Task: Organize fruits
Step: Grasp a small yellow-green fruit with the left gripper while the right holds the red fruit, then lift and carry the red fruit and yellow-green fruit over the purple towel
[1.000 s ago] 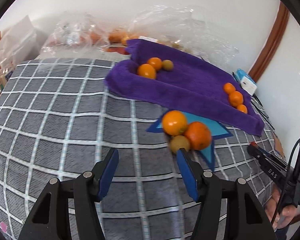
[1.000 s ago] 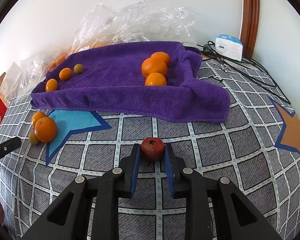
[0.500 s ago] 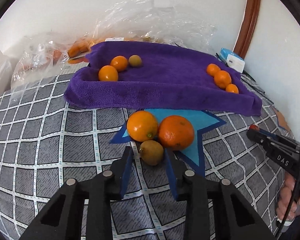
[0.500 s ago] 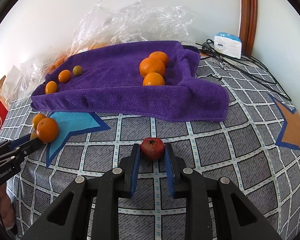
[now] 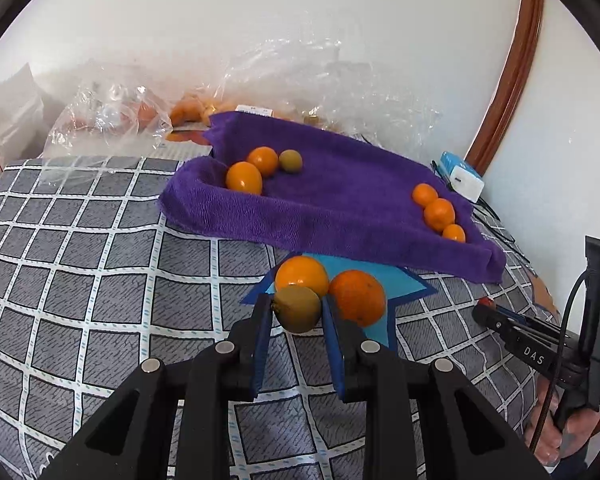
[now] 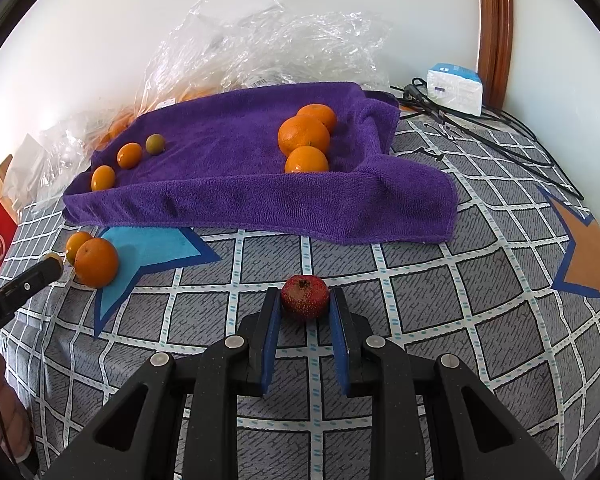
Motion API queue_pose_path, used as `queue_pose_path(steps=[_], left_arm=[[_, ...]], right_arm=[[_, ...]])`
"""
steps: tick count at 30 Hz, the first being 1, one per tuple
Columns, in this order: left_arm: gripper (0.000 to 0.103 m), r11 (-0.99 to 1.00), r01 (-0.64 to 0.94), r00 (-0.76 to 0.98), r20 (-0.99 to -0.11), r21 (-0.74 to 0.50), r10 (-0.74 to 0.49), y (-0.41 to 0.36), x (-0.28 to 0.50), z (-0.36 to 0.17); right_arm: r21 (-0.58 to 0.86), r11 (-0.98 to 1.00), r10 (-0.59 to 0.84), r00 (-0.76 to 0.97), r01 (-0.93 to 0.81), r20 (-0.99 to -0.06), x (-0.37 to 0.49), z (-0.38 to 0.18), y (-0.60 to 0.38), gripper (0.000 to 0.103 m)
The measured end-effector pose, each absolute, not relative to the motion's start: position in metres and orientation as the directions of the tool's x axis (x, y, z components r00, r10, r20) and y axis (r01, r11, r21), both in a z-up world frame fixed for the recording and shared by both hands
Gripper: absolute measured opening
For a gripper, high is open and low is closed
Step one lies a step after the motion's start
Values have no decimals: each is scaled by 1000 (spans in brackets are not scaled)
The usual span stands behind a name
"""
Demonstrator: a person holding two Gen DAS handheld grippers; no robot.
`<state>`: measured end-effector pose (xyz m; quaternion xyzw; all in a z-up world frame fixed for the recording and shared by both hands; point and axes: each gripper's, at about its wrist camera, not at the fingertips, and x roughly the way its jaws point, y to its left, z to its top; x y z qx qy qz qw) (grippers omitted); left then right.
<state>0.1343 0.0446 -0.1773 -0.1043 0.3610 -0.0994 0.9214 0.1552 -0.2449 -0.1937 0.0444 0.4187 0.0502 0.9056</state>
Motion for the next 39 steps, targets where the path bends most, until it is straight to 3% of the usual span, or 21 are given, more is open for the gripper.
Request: queue_pose_path(steps=[39], left_arm=[[24, 953, 26, 799, -567, -300, -201, 60, 126, -167]], right_arm=[[161, 984, 167, 669, -71, -725, 147, -187, -248, 24]])
